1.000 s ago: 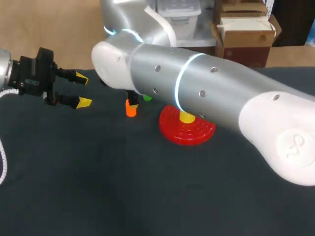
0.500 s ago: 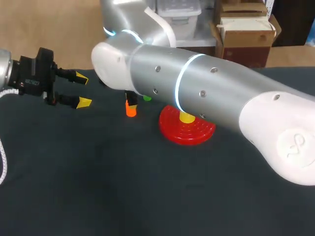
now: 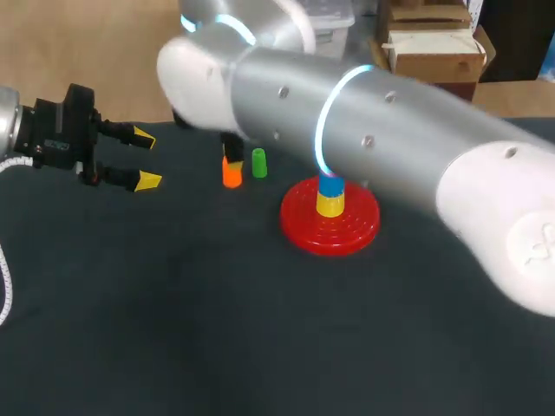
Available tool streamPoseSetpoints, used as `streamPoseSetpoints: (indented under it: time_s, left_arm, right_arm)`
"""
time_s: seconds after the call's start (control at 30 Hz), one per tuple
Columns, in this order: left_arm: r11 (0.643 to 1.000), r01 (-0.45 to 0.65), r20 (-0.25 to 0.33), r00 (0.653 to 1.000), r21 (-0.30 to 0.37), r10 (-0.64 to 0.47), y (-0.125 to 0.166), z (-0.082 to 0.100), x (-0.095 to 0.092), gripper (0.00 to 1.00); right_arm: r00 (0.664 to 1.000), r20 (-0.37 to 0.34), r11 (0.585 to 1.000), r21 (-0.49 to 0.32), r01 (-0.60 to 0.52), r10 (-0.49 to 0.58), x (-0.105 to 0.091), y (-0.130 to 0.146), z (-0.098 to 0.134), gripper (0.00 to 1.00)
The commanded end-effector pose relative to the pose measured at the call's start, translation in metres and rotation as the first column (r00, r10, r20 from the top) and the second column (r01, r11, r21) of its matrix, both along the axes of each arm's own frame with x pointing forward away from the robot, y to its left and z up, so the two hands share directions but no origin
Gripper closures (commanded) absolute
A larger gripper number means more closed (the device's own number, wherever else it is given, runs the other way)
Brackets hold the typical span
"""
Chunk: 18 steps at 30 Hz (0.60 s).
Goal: Pick up and stack the cylinders on the red base in this order: pink,purple,orange,green
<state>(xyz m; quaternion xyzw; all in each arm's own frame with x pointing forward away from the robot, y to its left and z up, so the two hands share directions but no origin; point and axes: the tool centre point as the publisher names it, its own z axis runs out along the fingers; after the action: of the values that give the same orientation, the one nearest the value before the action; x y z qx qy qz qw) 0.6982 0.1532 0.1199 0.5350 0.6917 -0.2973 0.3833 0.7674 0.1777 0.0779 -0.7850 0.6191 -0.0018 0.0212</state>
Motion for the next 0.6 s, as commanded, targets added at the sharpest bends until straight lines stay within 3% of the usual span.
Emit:
streamPoseSetpoints:
  time_s: [0.03, 0.17, 0.27, 0.47, 0.6]
  left_arm:
    - [1.0, -0.001, 0.006, 1.0, -0.004, 0.001, 0.001, -0.001, -0.001, 0.0]
    - [1.0, -0.001, 0.006, 1.0, -0.004, 0.001, 0.001, -0.001, -0.001, 0.0]
    - [1.0, -0.001, 0.006, 1.0, -0.004, 0.001, 0.001, -0.001, -0.001, 0.0]
    - [1.0, -0.001, 0.006, 1.0, -0.004, 0.001, 0.001, -0.001, -0.001, 0.0]
    - [1.0, -0.001, 0.006, 1.0, -0.004, 0.001, 0.001, -0.001, -0.001, 0.0]
  right_arm:
    - [0.975, -0.221, 1.0, -0.027, 0.007, -0.013, -0.004, -0.031, 0.072, 1.0]
    - [0.978, -0.198, 0.998, -0.012, 0.06, -0.061, -0.013, -0.071, 0.128, 1.0]
    - [0.975, -0.195, 0.994, -0.016, 0.107, -0.108, -0.023, -0.098, 0.152, 1.0]
    - [0.969, -0.171, 0.984, -0.008, 0.181, -0.179, -0.039, -0.131, 0.183, 1.0]
    - [0.965, -0.163, 0.978, -0.013, 0.207, -0.206, -0.045, -0.14, 0.188, 1.0]
